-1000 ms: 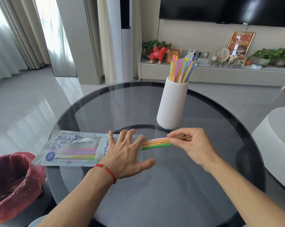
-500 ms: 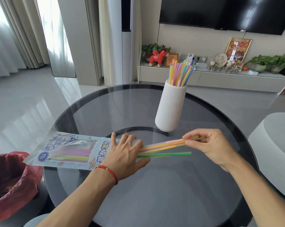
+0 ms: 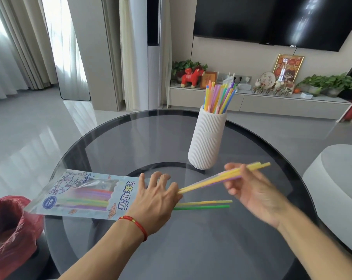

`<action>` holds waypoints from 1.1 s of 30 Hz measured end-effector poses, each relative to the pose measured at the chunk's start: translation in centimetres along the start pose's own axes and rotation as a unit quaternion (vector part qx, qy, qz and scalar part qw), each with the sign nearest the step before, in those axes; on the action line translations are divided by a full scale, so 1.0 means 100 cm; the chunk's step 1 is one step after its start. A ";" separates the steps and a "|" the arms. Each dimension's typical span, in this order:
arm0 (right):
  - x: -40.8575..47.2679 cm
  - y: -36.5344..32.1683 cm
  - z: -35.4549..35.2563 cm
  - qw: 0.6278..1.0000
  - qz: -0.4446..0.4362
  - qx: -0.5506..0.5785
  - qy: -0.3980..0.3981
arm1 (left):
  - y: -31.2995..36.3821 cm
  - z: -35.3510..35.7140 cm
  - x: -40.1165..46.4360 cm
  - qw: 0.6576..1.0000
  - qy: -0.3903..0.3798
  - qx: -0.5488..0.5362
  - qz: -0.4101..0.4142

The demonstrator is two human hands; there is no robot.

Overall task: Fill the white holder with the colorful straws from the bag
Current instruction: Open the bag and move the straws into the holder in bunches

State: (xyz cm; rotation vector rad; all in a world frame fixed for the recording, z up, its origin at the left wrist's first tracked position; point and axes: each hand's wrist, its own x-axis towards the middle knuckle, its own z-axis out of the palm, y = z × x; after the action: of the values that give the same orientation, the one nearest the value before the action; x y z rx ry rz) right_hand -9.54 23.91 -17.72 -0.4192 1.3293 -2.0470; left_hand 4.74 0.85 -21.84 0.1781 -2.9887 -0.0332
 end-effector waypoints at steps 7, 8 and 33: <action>0.028 0.035 0.061 0.975 -0.037 -0.197 0.096 | 0.003 0.003 0.000 1.000 0.002 -0.016 -0.017; 0.029 0.025 0.062 0.961 -0.070 -0.241 0.114 | 0.001 0.004 0.000 0.999 0.003 -0.027 -0.025; 0.042 -0.081 0.058 0.809 -0.285 -0.442 0.261 | 0.003 -0.010 0.002 0.989 0.070 -0.128 -0.021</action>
State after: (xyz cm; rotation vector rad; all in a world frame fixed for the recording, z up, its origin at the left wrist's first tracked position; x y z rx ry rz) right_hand -12.06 19.25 -8.30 -0.7534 2.7948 -1.9080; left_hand 4.64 1.12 -20.77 0.2034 -2.8058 -0.3892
